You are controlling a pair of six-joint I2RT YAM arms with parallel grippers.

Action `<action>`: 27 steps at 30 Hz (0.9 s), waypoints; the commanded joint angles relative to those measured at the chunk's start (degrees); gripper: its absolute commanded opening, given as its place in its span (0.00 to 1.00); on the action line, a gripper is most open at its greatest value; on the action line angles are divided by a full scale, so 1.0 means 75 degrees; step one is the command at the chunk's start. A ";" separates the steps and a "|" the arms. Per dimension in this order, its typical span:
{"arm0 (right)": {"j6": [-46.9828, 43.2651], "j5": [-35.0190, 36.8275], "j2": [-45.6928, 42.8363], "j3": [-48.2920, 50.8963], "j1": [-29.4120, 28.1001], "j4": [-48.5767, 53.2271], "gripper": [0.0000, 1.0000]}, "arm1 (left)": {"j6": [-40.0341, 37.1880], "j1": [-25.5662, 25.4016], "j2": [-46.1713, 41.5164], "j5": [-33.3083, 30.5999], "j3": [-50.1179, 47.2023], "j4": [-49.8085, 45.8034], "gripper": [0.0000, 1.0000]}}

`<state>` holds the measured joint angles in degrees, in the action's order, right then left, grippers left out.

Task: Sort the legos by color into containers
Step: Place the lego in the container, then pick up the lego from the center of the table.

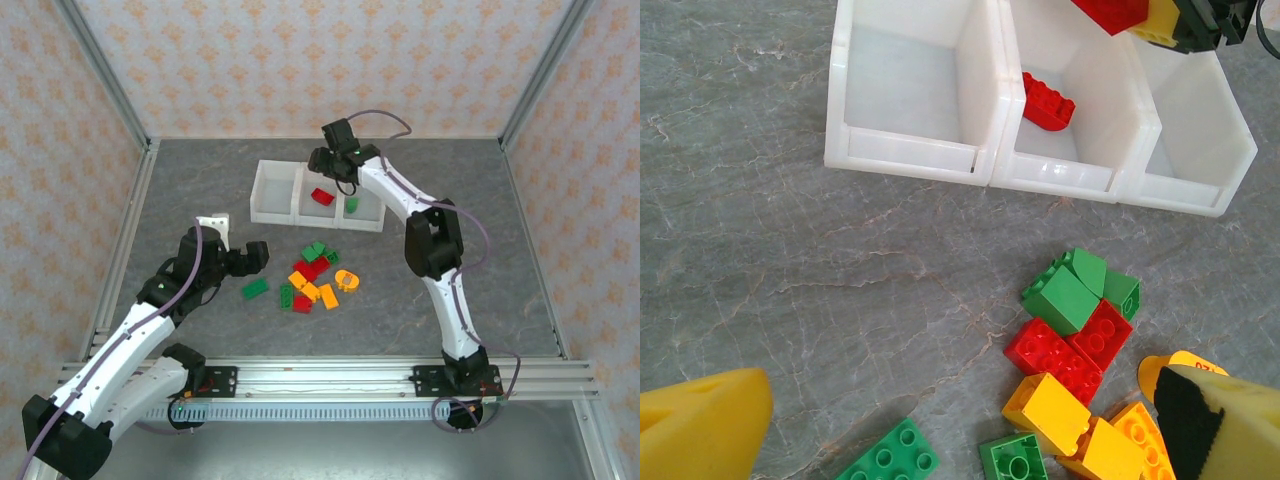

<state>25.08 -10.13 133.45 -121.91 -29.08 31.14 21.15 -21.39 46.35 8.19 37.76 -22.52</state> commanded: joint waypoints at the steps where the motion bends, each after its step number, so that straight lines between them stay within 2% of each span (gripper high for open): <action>1: -0.0116 0.0045 -0.0050 -0.0267 -0.0073 0.0293 0.72 | 0.0004 -0.0031 -0.0063 -0.0072 -0.0049 0.0192 0.99; 8: 0.0006 -0.0211 -0.0654 -0.0266 -0.0072 0.0502 0.88 | 0.0004 -0.0020 -0.0051 -0.0240 -0.0027 0.0168 0.99; 13: 0.0015 -0.0059 -0.1455 0.0169 -0.0130 0.0712 0.93 | 0.0005 -0.0031 -0.0045 -0.0385 -0.0013 0.0139 0.99; 18: 0.0025 0.0084 -0.3074 0.1844 -0.0177 0.0357 1.00 | 0.0026 -0.0028 0.0002 -0.0374 0.0011 0.0086 0.99; 22: -0.0025 0.0004 -0.4748 0.3846 -0.0212 -0.0060 1.00 | 0.0104 -0.0042 0.0051 -0.0529 0.0062 -0.0052 0.99; 27: -0.0081 -0.0189 -0.6691 0.6245 -0.0476 0.0034 1.00 | 0.0151 -0.0065 0.0108 -0.0602 0.0120 -0.0200 0.99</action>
<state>25.19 -11.57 87.92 -81.84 -31.18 30.26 21.30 -21.39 46.92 5.28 37.76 -22.74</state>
